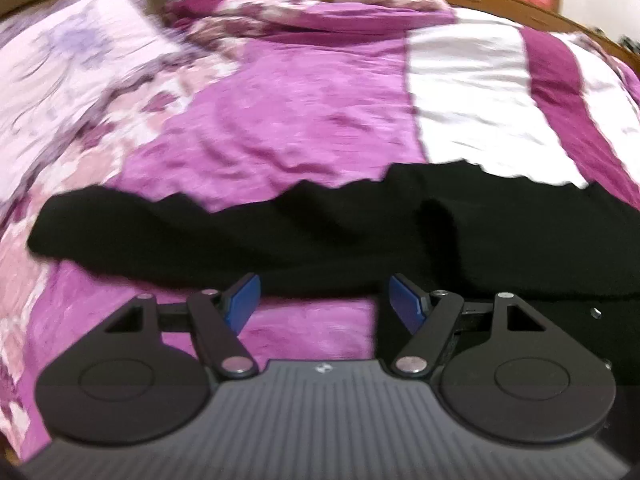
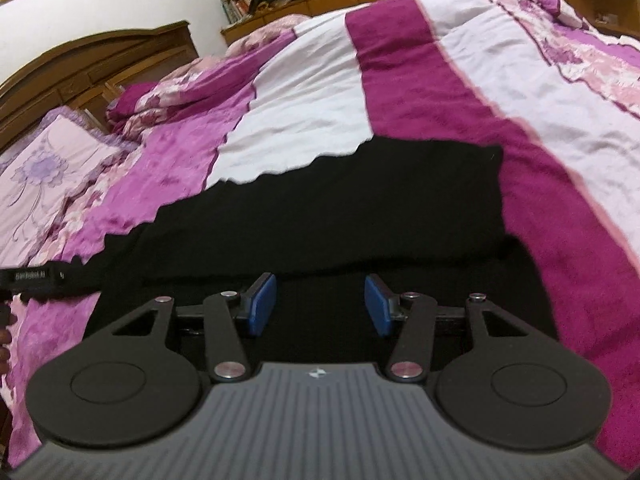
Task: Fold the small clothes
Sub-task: 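Open the right gripper to release the sleeve and withdraw it, then move the left gripper to the other sleeve cuff and close on it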
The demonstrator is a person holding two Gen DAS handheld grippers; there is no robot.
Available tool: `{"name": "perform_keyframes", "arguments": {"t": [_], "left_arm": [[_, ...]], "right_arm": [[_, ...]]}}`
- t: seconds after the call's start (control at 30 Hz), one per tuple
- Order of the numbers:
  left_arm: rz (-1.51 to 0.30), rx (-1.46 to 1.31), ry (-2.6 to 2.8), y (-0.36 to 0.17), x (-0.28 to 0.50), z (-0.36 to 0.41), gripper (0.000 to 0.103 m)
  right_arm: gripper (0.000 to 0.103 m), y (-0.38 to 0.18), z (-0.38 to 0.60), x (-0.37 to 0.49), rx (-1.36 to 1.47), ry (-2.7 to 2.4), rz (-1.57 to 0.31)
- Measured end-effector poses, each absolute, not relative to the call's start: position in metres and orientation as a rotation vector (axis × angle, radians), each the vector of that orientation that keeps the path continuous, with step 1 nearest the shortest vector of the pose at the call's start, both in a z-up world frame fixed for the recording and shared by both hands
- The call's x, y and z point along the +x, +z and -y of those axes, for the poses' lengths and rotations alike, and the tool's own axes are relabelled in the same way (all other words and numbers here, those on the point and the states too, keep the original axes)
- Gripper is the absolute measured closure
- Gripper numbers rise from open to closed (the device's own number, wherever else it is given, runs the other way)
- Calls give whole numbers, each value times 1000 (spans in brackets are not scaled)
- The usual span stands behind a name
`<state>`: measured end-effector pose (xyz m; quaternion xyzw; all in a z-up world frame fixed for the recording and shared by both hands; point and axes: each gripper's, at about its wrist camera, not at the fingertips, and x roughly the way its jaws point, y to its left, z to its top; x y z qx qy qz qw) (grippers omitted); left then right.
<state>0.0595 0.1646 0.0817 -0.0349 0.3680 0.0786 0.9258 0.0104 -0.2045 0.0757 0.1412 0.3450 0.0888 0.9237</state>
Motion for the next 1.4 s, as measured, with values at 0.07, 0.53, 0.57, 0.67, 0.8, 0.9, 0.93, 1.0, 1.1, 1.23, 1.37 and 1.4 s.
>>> {"name": "perform_keyframes", "arguments": {"t": [0.07, 0.53, 0.57, 0.67, 0.8, 0.9, 0.93, 1.0, 1.1, 1.23, 1.37, 1.4], "left_arm": [[-759, -104, 209, 78, 59, -181, 30], [-725, -423, 420, 50, 63, -272, 30], [-719, -457, 433, 46, 64, -279, 30], [-687, -524, 467, 38, 67, -294, 30], [-636, -580, 487, 32, 72, -311, 30], [-623, -583, 490, 29, 81, -320, 26], [-620, -578, 492, 29, 84, -321, 25], [-614, -558, 498, 27, 91, -324, 25], [-599, -533, 500, 25, 97, -327, 24], [-577, -524, 489, 23, 99, -330, 25], [-558, -491, 480, 24, 98, -329, 42], [-561, -471, 481, 24, 98, -328, 46]], "right_arm": [[45, 71, 200, 7, 294, 189, -726], [32, 51, 195, -6, 290, 145, -789], [32, 49, 195, -6, 287, 141, -795], [32, 45, 193, -8, 288, 134, -808], [32, 44, 190, -7, 269, 127, -811], [32, 43, 188, -5, 268, 121, -815], [32, 42, 188, -4, 269, 118, -817], [32, 42, 187, -3, 268, 113, -820], [31, 41, 186, -1, 262, 109, -823], [30, 40, 185, 2, 261, 101, -823], [25, 40, 182, 2, 262, 105, -821], [25, 40, 182, 2, 259, 105, -821]]}}
